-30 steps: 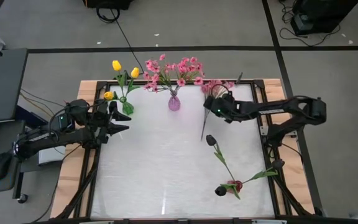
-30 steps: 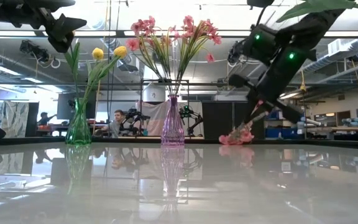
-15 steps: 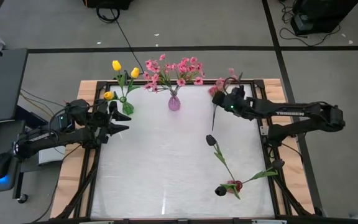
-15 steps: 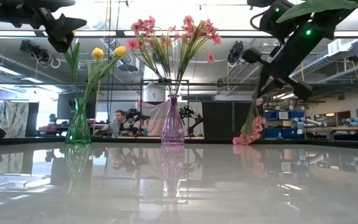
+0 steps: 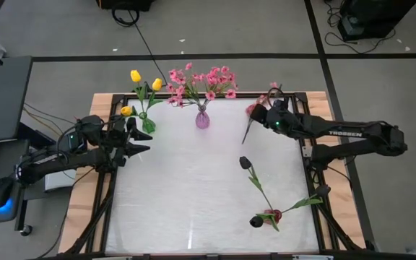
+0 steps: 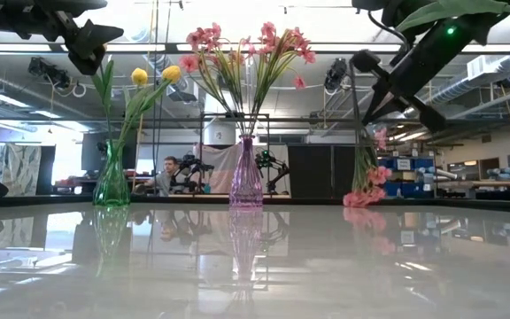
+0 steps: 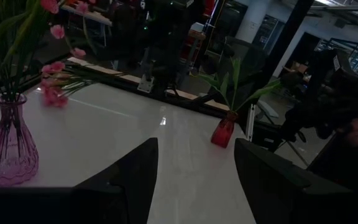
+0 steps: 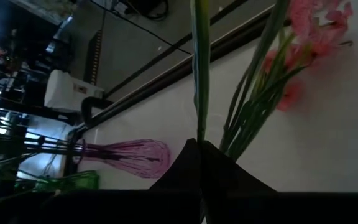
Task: Sort flowers into vase by color
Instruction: Put the pink flowers into the purple vase
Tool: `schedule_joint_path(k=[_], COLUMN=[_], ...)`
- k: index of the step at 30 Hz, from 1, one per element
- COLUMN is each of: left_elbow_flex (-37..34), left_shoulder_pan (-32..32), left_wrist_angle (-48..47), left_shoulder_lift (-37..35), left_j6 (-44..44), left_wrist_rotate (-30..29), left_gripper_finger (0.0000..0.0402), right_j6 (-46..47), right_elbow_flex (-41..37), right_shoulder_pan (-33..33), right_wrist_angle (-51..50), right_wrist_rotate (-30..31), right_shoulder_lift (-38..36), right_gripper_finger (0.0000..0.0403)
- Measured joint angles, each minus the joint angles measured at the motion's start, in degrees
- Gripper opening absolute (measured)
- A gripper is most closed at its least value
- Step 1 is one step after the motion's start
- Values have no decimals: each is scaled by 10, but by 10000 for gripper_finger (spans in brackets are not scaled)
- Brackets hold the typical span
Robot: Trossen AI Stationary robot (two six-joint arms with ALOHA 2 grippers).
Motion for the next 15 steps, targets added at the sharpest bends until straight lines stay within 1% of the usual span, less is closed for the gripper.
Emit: schedule_joint_path(k=[7, 8, 10, 15], left_elbow_flex=[0, 0, 0, 0], left_shoulder_pan=[0, 0, 0, 0], left_wrist_angle=[3, 3, 3, 13], left_shoulder_lift=[0, 0, 0, 4], left_j6=[-1, -11, -58, -147], left_wrist_rotate=[-21, -21, -21, -70], left_gripper_finger=[217, 217, 217, 217], right_j6=[7, 11, 12, 16], right_elbow_flex=[0, 0, 0, 0], right_shoulder_pan=[13, 15, 21, 30], right_wrist_angle=[21, 24, 26, 26], right_wrist_rotate=[1, 2, 6, 6], right_shoulder_lift=[-4, -4, -4, -4], right_gripper_finger=[3, 3, 3, 3])
